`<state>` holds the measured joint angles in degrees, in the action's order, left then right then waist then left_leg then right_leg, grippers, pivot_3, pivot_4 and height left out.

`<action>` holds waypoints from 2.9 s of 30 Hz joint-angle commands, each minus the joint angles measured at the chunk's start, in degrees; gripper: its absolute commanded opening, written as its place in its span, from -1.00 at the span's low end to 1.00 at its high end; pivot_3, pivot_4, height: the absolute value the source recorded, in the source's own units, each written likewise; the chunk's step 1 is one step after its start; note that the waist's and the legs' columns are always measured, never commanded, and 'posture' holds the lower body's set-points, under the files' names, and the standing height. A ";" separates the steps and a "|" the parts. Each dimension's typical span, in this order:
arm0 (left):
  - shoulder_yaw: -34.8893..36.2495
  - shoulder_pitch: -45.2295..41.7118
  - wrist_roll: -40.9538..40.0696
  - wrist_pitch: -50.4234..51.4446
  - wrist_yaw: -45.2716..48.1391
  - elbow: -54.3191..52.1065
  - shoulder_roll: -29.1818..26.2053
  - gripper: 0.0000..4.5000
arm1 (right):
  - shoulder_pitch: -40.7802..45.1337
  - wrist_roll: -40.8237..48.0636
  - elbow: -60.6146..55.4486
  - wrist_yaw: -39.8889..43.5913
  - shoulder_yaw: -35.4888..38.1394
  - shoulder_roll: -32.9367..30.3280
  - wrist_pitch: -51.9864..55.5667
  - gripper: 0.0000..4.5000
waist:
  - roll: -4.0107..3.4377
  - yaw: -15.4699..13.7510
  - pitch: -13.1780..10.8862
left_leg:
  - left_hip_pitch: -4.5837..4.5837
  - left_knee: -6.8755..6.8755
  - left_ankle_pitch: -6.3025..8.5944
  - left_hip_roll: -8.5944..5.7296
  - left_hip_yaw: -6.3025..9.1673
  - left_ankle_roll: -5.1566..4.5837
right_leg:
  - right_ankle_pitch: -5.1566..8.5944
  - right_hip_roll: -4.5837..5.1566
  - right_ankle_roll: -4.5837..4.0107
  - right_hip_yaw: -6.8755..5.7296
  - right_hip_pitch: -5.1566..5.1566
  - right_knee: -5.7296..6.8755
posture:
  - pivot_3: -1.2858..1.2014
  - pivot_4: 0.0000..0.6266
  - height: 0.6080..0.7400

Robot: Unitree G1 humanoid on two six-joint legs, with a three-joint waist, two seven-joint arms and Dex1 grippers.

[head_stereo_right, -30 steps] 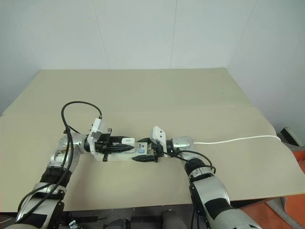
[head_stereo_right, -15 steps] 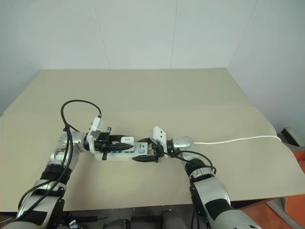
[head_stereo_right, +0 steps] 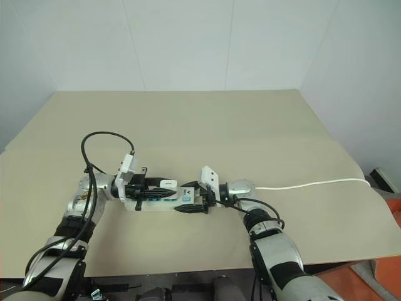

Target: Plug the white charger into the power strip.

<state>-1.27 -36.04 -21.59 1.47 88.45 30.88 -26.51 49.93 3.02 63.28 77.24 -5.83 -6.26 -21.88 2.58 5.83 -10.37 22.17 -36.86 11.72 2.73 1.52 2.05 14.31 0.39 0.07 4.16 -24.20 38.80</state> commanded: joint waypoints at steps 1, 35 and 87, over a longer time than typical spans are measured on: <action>-0.38 -0.19 0.25 -0.77 0.21 -0.54 0.23 -0.55 | -1.18 -1.75 0.17 1.14 -2.04 0.19 0.85 0.53 | 0.00 -0.01 0.00 | 0.00 0.00 0.00 0.00 0.00 0.00 | 0.00 0.00 0.00 0.00 0.00 0.00 | 0.03 -0.52 1.00; -2.32 1.53 6.05 -8.38 1.09 10.91 -2.89 -0.55 | -1.17 -1.59 0.05 1.12 -2.25 0.20 0.88 0.53 | -0.02 0.28 0.04 | -0.10 0.06 0.01 0.02 -0.01 -0.02 | 0.02 -0.04 0.04 0.02 0.07 -0.02 | 0.03 -0.52 1.00; -7.16 0.07 -0.51 -0.22 4.05 -1.02 -15.33 1.00 | -0.64 -1.94 0.14 1.47 -3.82 0.85 1.92 0.99 | -1.12 0.35 0.95 | -0.88 0.56 0.08 0.03 -0.04 -0.13 | 0.08 -0.13 0.10 0.10 0.89 -0.72 | 0.03 -0.52 1.00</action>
<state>-8.42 -35.38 -18.69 -1.14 91.82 34.41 -38.87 49.39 2.04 63.36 77.30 -8.51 -5.99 -20.87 1.46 6.18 -9.42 21.41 -36.30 11.79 2.82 1.50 1.92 14.39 0.20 0.17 4.26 -23.46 38.11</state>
